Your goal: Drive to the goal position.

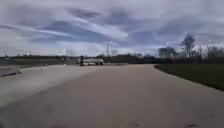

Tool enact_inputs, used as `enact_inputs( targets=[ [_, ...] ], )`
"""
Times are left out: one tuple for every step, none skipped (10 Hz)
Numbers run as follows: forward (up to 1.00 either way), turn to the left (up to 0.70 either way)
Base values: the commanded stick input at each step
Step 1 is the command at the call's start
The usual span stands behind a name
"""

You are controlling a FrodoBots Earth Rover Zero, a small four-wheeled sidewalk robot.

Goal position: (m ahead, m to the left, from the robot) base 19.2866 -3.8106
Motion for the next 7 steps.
enact_inputs(
  targets=[
    [1.00, -0.40],
    [1.00, 0.09],
    [1.00, 0.03],
    [1.00, 0.00],
    [1.00, 0.00],
    [1.00, 0.00],
    [1.00, 0.00]
  ],
)
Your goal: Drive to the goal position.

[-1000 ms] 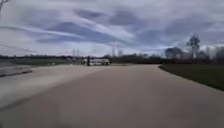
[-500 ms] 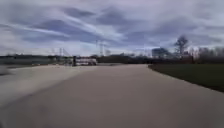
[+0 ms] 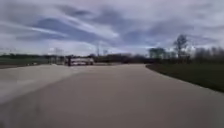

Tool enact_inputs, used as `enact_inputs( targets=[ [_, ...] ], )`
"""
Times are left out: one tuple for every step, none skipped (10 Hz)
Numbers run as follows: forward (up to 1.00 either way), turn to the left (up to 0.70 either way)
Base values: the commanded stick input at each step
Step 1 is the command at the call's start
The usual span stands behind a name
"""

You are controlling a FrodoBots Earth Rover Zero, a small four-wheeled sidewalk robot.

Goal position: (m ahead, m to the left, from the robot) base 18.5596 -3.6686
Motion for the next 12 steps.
enact_inputs(
  targets=[
    [1.00, 0.00],
    [1.00, 0.00],
    [1.00, 0.00],
    [1.00, 0.00],
    [1.00, 0.00],
    [1.00, 0.00],
    [1.00, 0.00],
    [1.00, 0.00],
    [1.00, 0.00],
    [1.00, 0.00],
    [1.00, 0.00],
    [1.00, 0.00]
  ],
)
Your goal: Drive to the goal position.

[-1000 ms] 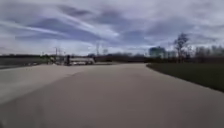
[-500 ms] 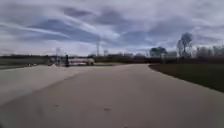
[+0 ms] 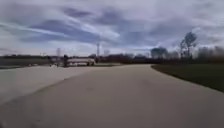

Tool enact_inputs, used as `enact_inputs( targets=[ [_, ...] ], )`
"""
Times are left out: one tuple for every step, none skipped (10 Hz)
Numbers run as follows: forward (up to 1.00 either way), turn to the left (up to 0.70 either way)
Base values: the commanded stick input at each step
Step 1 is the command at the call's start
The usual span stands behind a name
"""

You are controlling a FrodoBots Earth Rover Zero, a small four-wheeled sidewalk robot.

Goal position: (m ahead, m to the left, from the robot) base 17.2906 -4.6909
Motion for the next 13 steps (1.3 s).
enact_inputs(
  targets=[
    [1.00, 0.00],
    [1.00, 0.00],
    [1.00, 0.00],
    [1.00, 0.00],
    [1.00, -0.07],
    [1.00, -0.18],
    [1.00, -0.29],
    [1.00, -0.38],
    [1.00, -0.39],
    [1.00, -0.38],
    [1.00, -0.35],
    [1.00, -0.20],
    [1.00, -0.01]
  ],
)
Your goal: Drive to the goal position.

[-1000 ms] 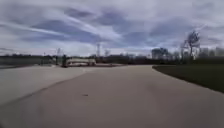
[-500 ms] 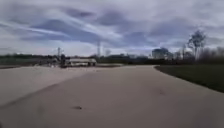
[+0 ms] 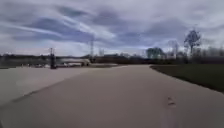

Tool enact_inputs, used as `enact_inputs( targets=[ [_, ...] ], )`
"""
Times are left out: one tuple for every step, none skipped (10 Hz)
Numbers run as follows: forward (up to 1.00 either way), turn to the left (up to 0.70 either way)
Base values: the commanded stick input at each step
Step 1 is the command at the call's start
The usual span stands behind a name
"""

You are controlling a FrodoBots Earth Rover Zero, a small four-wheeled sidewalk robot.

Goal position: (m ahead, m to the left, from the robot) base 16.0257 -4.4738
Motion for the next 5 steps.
enact_inputs(
  targets=[
    [1.00, 0.00],
    [1.00, 0.00],
    [1.00, 0.00],
    [1.00, 0.00],
    [1.00, 0.00]
  ],
)
